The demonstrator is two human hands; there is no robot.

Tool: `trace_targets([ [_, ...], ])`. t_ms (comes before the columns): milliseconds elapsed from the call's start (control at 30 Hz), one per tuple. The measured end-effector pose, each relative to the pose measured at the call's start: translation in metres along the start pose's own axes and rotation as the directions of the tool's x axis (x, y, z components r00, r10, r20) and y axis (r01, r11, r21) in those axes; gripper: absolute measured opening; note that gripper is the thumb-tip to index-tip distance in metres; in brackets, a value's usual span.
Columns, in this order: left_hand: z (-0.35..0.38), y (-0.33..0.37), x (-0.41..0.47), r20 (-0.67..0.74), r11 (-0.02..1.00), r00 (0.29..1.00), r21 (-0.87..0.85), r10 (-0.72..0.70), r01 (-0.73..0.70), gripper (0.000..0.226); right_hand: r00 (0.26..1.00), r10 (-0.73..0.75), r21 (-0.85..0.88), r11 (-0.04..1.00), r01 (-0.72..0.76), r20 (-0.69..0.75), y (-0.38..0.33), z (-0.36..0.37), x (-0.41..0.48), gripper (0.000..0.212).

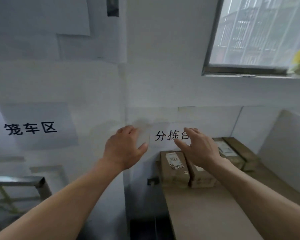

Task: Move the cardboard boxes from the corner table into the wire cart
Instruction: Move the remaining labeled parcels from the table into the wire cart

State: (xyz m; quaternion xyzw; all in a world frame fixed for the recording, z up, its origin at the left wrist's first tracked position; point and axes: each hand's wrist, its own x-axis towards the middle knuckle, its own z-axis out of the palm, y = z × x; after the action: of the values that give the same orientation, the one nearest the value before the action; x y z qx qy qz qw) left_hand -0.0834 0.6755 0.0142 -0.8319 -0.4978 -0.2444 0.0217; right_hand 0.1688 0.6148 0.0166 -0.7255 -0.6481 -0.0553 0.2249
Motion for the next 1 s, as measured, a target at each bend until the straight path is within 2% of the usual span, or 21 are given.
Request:
trace_targets([
  [167,0.040,0.026,0.029,0.035,0.997,0.998,-0.067,0.044,-0.042,0.058,0.991,0.134,0.000,0.991,-0.134,-0.002,0.052,-0.002,-0.008,0.077],
  [300,0.075,0.038,0.050,0.084,0.992,0.993,-0.107,0.081,-0.072,0.059,0.967,0.255,-0.031,0.967,-0.254,0.018,0.087,0.008,-0.009,0.063],
  [367,0.092,0.043,0.062,0.098,0.988,0.989,-0.121,0.112,-0.100,0.057,0.954,0.298,-0.040,0.954,-0.298,0.011,0.100,0.012,-0.006,0.065],
  [500,0.120,0.047,0.092,0.117,0.975,0.978,-0.165,0.172,-0.151,0.058,0.938,0.346,-0.073,0.935,-0.347,-0.025,0.116,0.022,0.009,0.083],
  [733,0.155,0.047,0.148,0.137,0.946,0.950,-0.208,0.279,-0.247,0.060,0.905,0.424,-0.124,0.897,-0.424,-0.024,0.132,0.034,0.043,0.070],
  [1000,0.167,0.062,0.206,0.069,0.898,0.921,-0.260,0.384,-0.356,0.058,0.868,0.487,-0.114,0.861,-0.496,-0.094,0.141,0.024,0.068,0.084],
])
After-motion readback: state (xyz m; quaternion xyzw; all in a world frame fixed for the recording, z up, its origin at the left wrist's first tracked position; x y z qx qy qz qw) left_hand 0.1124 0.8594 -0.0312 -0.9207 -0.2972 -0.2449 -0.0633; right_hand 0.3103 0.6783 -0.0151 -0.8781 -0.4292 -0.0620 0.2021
